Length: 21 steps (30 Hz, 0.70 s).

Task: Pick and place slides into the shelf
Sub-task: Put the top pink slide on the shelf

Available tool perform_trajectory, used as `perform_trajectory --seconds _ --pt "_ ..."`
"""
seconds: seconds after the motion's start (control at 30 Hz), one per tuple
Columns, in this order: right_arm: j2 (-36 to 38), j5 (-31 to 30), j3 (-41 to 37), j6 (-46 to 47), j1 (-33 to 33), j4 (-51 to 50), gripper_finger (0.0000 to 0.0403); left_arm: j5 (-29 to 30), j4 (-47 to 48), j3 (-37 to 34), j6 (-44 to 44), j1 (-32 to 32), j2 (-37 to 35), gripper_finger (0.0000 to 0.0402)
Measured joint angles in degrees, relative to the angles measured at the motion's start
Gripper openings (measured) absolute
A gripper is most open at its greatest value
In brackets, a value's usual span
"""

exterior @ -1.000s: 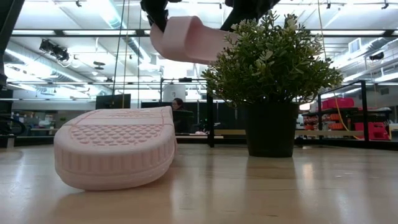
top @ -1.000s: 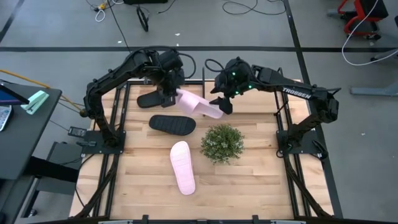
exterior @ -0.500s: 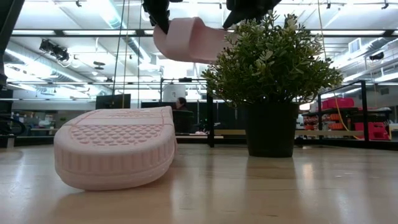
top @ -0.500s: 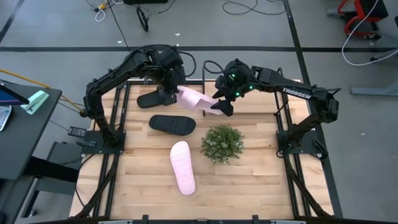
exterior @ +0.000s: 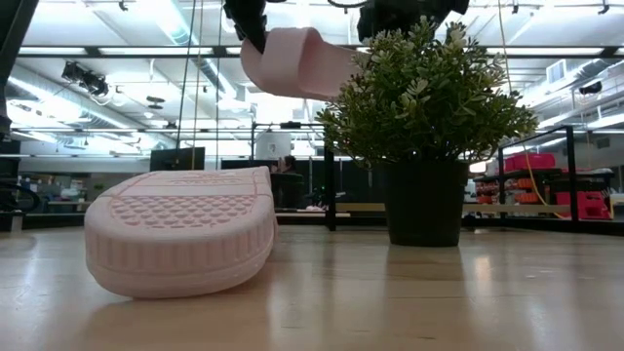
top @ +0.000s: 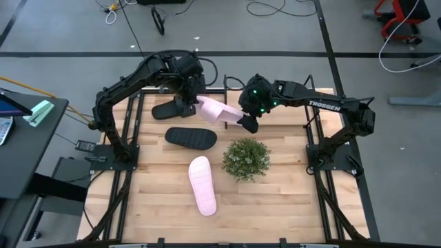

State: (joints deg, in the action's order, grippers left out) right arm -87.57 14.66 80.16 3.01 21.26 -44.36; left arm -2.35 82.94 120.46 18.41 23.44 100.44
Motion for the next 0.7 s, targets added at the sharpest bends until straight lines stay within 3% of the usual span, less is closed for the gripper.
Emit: perform_trajectory --seconds 0.33,0.5,0.7 --pt "0.0 1.59 0.0 -1.85 0.0 0.64 0.0113 -0.17 0.04 0.0 0.26 0.0 0.0 0.0069" --pt "0.0 1.7 0.0 -3.03 0.04 0.59 0.0115 -0.44 0.11 0.0 0.23 -0.02 0.15 0.0051" --pt "-0.02 2.5 0.07 -3.21 0.0 0.72 0.0156 -0.83 0.16 0.02 0.39 0.02 0.9 0.0061"
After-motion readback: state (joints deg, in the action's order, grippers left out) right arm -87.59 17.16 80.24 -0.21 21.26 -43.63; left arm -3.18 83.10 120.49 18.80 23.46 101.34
